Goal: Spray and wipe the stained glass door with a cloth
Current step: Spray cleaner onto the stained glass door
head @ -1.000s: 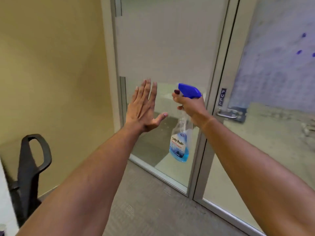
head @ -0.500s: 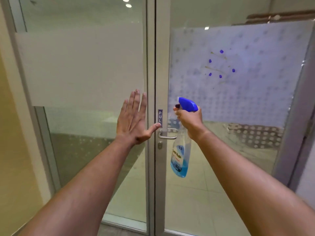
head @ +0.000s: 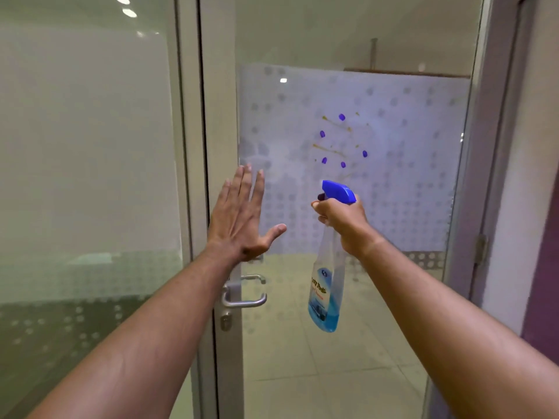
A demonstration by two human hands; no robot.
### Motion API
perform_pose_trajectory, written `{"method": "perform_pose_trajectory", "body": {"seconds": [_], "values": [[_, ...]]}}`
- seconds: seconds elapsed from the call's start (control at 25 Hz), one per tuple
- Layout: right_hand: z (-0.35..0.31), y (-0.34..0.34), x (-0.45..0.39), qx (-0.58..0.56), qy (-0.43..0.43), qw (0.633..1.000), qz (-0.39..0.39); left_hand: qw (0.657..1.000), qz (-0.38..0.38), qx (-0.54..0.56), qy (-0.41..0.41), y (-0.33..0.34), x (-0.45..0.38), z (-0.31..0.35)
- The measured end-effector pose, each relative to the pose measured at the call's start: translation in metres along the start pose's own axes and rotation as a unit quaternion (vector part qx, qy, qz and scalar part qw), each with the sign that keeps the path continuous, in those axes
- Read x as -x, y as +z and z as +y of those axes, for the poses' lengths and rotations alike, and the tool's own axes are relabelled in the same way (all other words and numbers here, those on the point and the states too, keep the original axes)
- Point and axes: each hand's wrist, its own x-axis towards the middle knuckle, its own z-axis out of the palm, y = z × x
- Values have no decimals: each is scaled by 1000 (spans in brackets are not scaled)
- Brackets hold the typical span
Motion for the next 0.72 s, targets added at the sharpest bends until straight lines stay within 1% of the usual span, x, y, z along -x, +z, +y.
{"method": "perform_pose_trajectory", "body": {"seconds": [0.08, 0.2, 0.36, 0.56, 0.72], "values": [[-1, 2, -24, 15, -6, 1000, -7, 1000, 13, 9, 6, 18, -25, -1], [-2, 5, -62, 27, -20, 999, 5, 999, 33, 14, 11, 44, -63, -1], [-10, 13, -115, -5, -40, 999, 15, 998, 57, 18, 4, 70, -104, 5], [-30, 27, -172, -21, -60, 998, -8, 996, 87, -6, -17, 83, -151, 3], [-47, 41, -201, -44, -60, 997, -3, 996, 92, -17, -16, 87, -174, -3]]}}
